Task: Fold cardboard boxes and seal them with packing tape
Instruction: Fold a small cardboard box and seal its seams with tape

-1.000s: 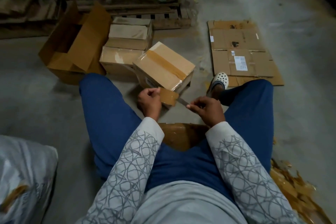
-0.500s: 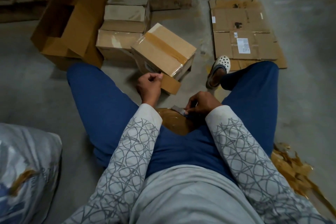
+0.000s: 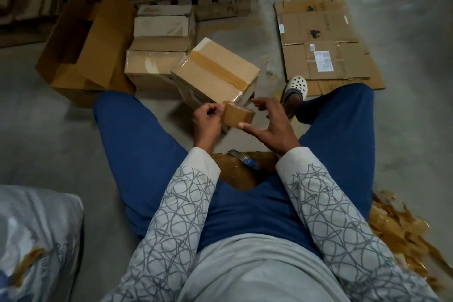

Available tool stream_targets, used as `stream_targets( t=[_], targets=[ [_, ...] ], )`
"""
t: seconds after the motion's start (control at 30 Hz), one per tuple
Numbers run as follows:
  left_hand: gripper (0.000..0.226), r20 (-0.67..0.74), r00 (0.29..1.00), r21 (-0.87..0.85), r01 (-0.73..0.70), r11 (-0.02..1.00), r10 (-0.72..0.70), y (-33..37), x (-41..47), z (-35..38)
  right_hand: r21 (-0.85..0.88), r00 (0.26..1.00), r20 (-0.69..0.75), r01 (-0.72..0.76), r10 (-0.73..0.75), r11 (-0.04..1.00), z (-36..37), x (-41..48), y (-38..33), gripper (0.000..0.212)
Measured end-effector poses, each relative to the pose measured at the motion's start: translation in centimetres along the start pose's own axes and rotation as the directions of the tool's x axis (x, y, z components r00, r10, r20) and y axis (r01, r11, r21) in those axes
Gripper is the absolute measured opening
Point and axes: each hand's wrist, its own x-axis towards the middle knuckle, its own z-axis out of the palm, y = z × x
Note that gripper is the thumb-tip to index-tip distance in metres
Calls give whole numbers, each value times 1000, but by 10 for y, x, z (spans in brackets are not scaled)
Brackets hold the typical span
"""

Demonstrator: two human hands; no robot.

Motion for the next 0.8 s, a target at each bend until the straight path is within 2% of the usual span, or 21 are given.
stream_targets(
  t=[0.1, 0.2, 0.5, 0.7, 0.8],
  targets=[
    [17, 94, 995, -11, 36, 999, -35, -2, 0, 4, -60, 998, 25, 53, -51, 997, 2, 4, 1, 52],
    [21, 152, 987, -1, 42, 999, -41, -2, 1, 9, -52, 994, 105, 22, -17, 998, 3, 5, -1, 41],
    [15, 208, 978, 21, -29, 999, 24, 3, 6, 10, -101, 999, 30, -16, 19, 995, 5, 15, 3, 36],
    [7, 220, 974, 16, -61, 998, 56, 1, 10, 4, -76, 999, 40, -6, 9, 997, 2, 16, 9, 25],
    [16, 263, 963, -70, -45, 997, 62, 1, 9, 2, -62, 999, 38, 2, 0, 998, 1, 16, 8, 22]
  ],
)
